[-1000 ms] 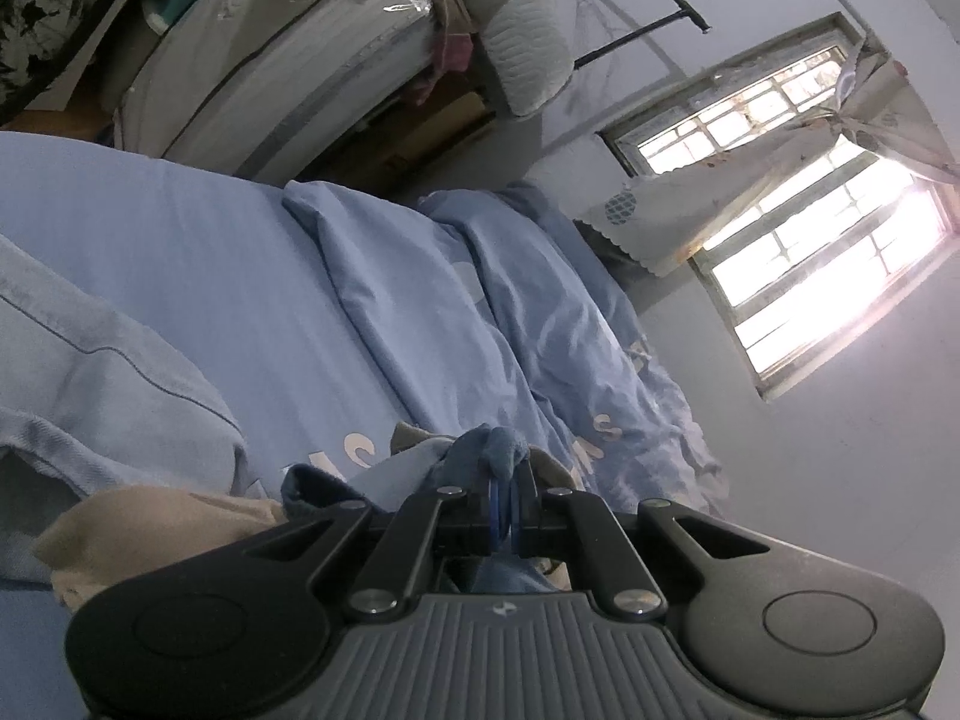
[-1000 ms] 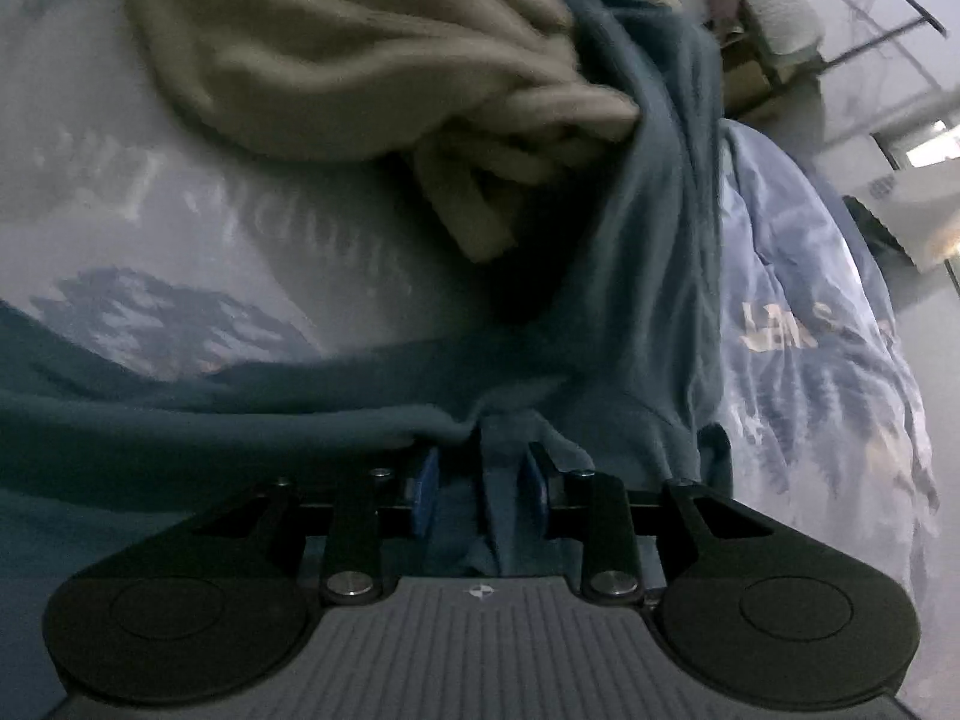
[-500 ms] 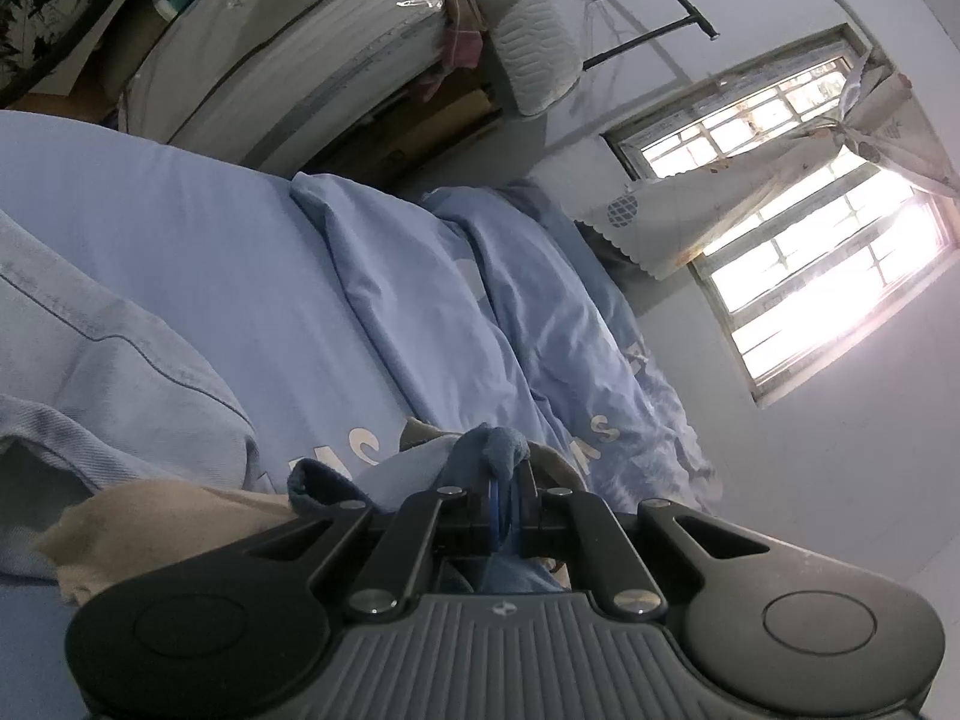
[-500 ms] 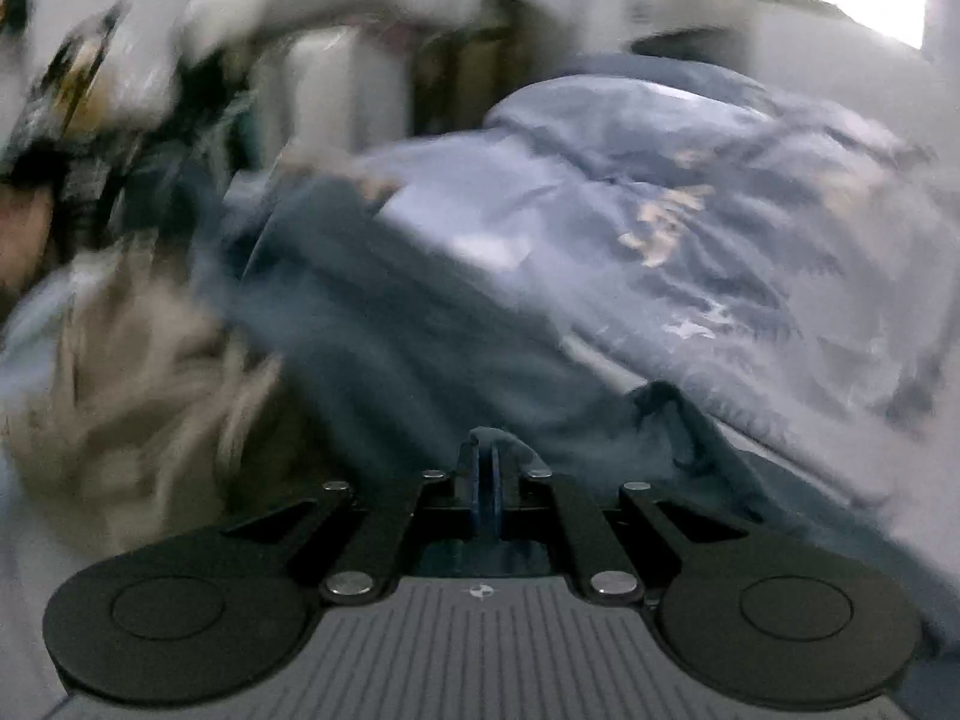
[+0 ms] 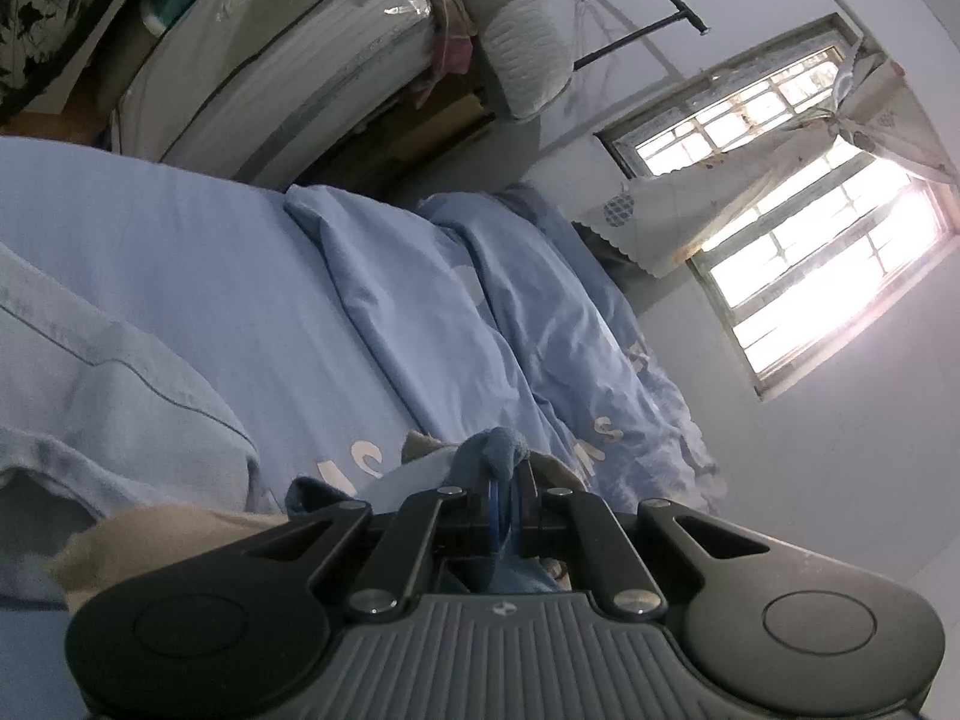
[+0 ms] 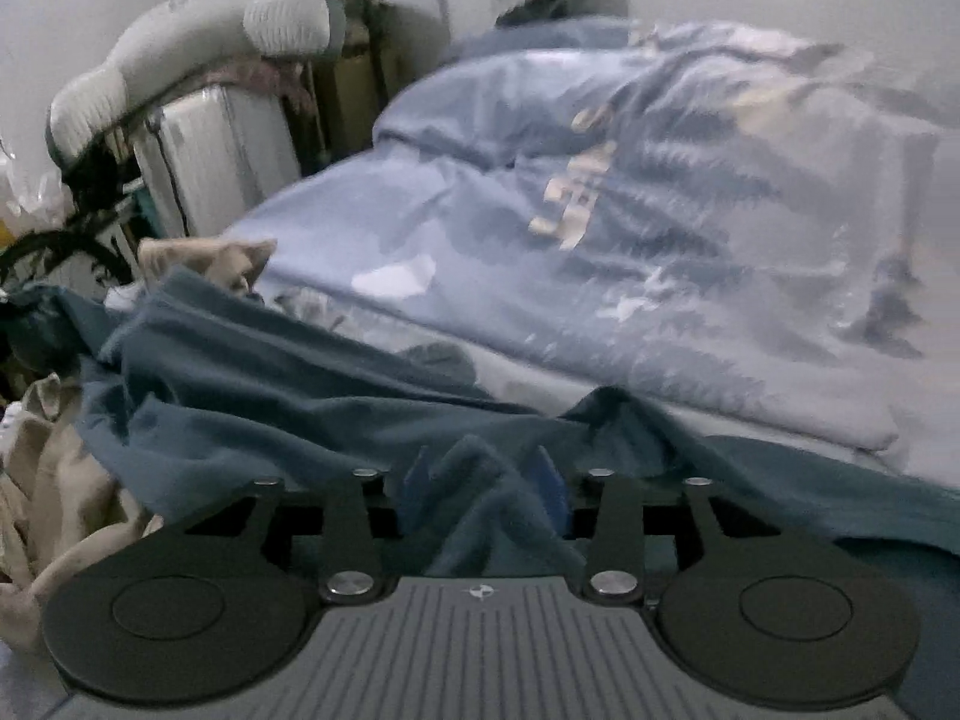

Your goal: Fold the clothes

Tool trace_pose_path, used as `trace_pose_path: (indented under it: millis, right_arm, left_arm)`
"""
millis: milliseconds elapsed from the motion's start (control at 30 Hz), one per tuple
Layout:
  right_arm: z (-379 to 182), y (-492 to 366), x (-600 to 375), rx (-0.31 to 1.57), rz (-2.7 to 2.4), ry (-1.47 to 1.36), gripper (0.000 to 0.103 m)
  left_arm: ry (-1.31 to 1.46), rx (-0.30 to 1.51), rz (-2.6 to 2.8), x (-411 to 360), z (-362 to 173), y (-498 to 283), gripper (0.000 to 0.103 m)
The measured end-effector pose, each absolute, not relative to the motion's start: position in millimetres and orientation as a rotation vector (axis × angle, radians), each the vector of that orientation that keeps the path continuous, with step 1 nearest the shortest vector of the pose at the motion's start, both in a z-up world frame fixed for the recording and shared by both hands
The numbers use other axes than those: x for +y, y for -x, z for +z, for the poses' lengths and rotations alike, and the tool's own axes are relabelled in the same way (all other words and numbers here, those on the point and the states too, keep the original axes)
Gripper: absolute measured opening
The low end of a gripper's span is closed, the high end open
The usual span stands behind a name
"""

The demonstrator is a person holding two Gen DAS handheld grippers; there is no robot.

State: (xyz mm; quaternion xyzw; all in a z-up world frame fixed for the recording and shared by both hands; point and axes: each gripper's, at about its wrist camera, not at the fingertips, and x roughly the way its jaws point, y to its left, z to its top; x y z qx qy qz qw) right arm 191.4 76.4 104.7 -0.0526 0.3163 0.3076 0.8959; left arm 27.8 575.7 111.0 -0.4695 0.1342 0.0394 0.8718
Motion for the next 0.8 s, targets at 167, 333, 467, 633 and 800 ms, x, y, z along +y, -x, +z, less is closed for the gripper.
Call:
trace_pose_path:
  millis: [167, 333, 467, 633, 800]
  right_arm:
    - [103, -156, 37, 0.569, 0.674, 0.268, 0.057]
    - [79, -134, -6, 0.607, 0.661, 0.567, 0.057]
    - [80, -131, -75, 0.684, 0.539, 0.425, 0.057]
    - [74, -83, -133, 0.684, 0.428, 0.365, 0.057]
    - [64, -54, -126, 0.651, 0.447, 0.4, 0.057]
  left_arm:
    - [0.979, 0.244, 0.119, 584, 122, -25, 0.001]
    - [0.945, 0.254, 0.123, 577, 136, -26, 0.001]
    - [0.924, 0.246, 0.121, 569, 146, -28, 0.001]
    - [0.916, 0.241, 0.146, 561, 156, -30, 0.001]
    - [0.89, 0.249, 0.152, 547, 162, -30, 0.001]
